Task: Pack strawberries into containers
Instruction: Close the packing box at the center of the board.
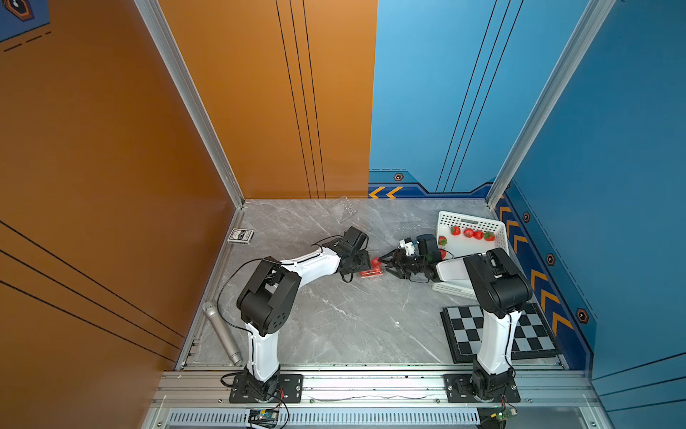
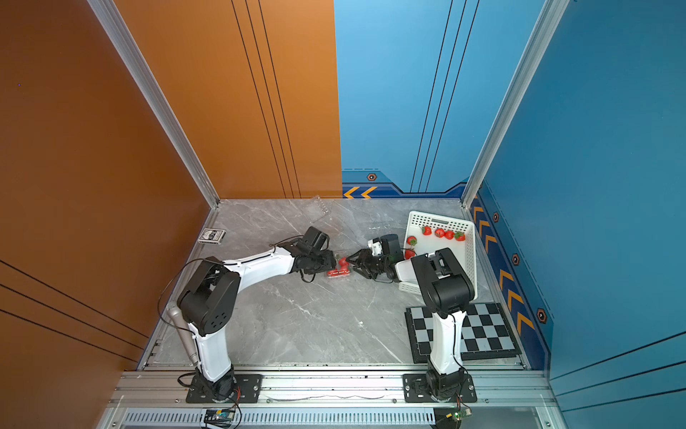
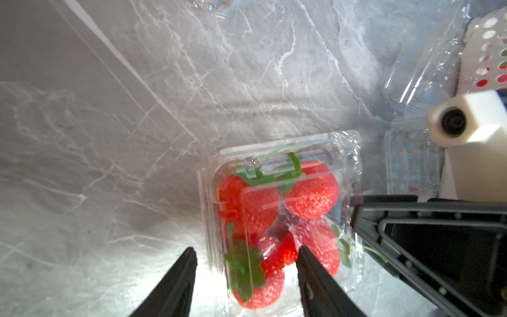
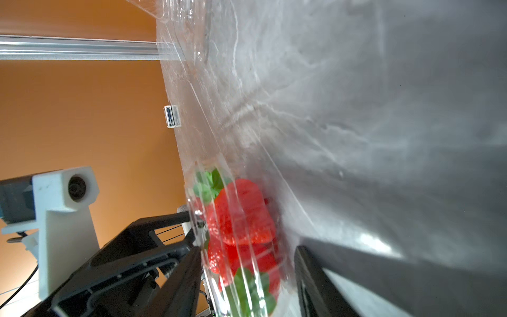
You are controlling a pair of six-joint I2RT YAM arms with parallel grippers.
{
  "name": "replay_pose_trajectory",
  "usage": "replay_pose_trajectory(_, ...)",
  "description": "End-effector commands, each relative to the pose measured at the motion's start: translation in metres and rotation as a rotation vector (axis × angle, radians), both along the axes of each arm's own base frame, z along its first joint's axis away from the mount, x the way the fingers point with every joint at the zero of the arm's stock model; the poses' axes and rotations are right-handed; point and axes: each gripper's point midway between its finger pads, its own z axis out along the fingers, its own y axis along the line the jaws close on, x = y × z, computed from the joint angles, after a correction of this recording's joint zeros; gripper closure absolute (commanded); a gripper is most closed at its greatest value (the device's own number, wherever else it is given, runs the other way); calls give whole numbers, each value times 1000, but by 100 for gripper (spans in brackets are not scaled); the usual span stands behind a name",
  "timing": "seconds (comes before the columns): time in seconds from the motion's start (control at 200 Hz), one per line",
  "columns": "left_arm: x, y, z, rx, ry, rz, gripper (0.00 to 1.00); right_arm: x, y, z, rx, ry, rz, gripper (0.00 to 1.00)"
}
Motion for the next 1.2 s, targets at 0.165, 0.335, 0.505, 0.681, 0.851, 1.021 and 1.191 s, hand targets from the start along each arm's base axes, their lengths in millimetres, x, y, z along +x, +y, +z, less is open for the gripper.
replay_pose_trajectory(0.165,2,4,8,-6,-21,10,39,-17,-7,13,15,-34,4,43)
replay_pose_trajectory(0.335,1,3,6,-7,-14,7,40,-21,-15,23,10,-47,-6,43)
replay_pose_trajectory(0.505,1,3,6,-5,-15,7,40,-22,-15,26,27,-50,-11,43)
replay_pose_trajectory(0.681,0,4,7,-2,-15,10,40,-8,-16,31,25,-83,-33,42)
replay_pose_trajectory(0.851,0,3,4,-2,-6,7,40,17,-9,35,9,-101,-16,41)
replay_pose_trajectory(1.021,1,2,0,-2,4,4,40,36,-6,23,-55,-84,-4,41)
replay_pose_trajectory(1.191,1,2,0,0,5,4,40,37,-6,12,-136,-75,25,41)
